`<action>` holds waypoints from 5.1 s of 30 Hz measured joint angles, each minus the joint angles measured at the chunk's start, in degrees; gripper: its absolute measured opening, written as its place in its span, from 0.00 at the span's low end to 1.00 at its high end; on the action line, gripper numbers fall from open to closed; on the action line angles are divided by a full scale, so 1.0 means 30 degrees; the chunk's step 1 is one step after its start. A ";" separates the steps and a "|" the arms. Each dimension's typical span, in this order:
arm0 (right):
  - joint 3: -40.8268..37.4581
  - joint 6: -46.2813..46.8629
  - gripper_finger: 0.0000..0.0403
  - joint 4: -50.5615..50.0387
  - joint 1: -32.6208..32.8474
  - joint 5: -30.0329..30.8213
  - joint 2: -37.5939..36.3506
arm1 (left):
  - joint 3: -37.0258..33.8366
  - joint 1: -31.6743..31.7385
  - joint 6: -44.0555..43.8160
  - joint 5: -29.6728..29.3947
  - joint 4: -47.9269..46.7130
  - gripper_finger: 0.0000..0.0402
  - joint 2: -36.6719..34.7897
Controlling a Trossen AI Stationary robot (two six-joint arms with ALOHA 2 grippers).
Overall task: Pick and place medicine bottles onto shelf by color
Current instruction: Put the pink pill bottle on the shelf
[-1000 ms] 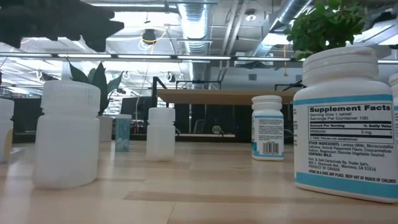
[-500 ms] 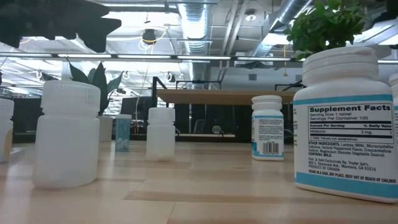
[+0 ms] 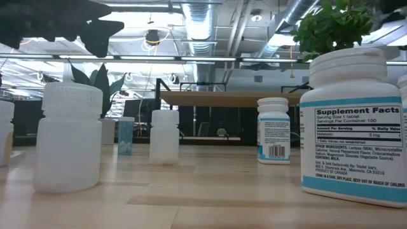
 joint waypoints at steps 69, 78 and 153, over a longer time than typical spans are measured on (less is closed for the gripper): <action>-0.0036 0.2524 0.54 0.5282 -0.3555 -0.3385 0.8248 | 1.5715 -0.1242 -0.2192 -0.4920 -2.5419 0.73 1.3806; -0.0029 0.2462 0.54 0.3681 -0.3772 -0.3309 0.8411 | 1.5708 -0.1242 -0.2507 -0.5008 -2.5323 0.73 1.3806; 1.7656 -2.0088 0.24 -0.2769 -2.0999 -0.3475 1.2239 | 1.5616 -0.1250 -0.0086 -0.3315 -2.4226 0.73 1.5268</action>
